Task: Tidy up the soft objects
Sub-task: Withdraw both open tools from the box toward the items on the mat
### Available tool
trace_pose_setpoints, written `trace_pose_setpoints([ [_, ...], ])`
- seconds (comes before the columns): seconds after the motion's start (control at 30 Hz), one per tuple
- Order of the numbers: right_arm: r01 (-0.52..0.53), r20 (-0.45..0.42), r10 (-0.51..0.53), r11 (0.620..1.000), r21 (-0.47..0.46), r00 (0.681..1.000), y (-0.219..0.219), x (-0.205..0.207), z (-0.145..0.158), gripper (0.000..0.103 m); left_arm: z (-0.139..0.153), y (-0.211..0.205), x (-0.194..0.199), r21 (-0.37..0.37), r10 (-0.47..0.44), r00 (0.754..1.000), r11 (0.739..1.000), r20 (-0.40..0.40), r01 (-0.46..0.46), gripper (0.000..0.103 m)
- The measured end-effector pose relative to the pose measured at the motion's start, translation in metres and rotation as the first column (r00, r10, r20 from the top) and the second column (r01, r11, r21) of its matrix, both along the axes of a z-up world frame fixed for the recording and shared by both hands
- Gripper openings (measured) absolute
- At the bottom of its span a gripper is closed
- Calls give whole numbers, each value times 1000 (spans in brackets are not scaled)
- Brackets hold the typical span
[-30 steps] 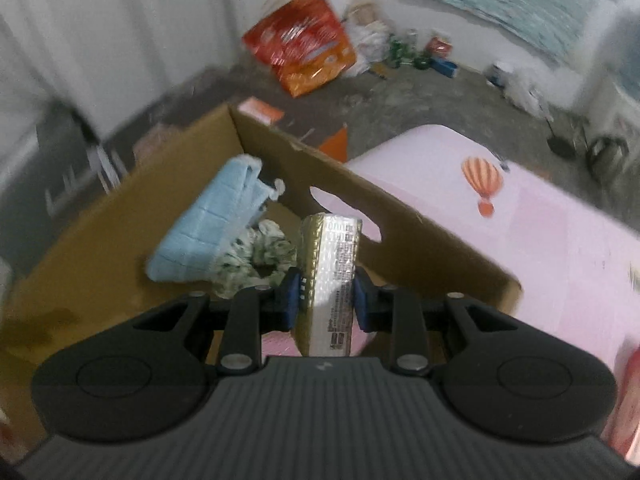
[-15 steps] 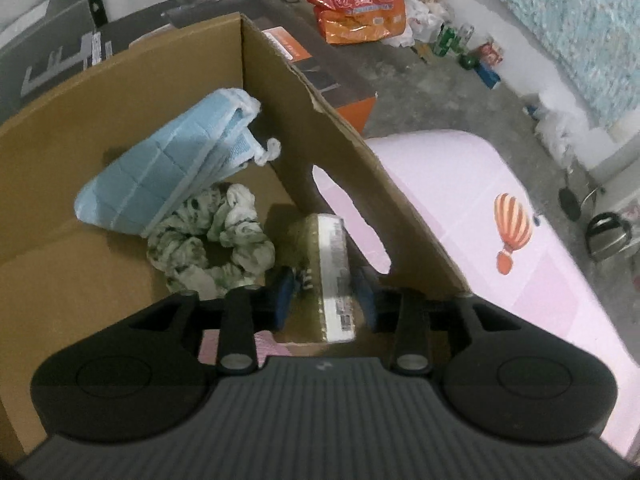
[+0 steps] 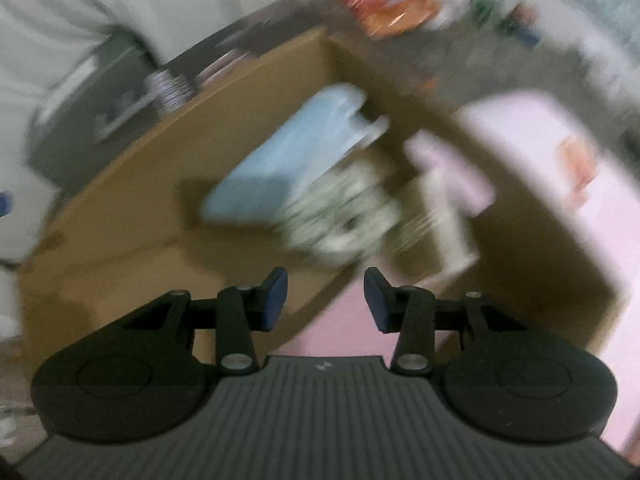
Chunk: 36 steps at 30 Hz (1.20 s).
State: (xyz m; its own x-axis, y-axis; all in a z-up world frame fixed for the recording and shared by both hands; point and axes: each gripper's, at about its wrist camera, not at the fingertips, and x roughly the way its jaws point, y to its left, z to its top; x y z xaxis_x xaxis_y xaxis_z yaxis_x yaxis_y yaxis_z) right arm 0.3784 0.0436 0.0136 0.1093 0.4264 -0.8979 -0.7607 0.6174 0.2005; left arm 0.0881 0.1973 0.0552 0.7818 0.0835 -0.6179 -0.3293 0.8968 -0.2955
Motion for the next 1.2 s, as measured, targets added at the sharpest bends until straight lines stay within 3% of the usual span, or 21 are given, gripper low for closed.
trace_pose_setpoints([
  [0.17,-7,-124,5,1000,-11,992,17,-21,-21,42,-1,5,-6,-16,14,1000,1000,9,-13,91],
  [0.4,150,-214,-159,987,-56,964,29,3,-58,42,-1,12,-17,-10,32,999,999,3,-32,91],
  [0.5,223,-214,-234,972,-74,949,22,5,-62,41,-2,16,-20,-13,40,999,999,3,-40,91],
  [0.63,312,-146,-324,945,-101,935,3,6,-56,41,-2,17,-21,-21,36,999,999,7,-36,91],
  [0.77,391,-142,-398,917,-73,906,-13,9,-52,41,-1,15,-21,-20,22,1000,1000,13,-21,91],
  [0.97,387,-4,-388,921,-40,922,-3,10,-36,46,1,12,-23,-18,24,1000,1000,15,-24,91],
  [1.07,376,-51,-375,926,10,925,-7,5,-25,46,2,13,-25,-11,28,999,1000,19,-28,91],
  [1.2,286,-177,-280,958,10,944,-5,-23,-15,59,1,14,-25,-14,33,999,999,20,-33,92],
])
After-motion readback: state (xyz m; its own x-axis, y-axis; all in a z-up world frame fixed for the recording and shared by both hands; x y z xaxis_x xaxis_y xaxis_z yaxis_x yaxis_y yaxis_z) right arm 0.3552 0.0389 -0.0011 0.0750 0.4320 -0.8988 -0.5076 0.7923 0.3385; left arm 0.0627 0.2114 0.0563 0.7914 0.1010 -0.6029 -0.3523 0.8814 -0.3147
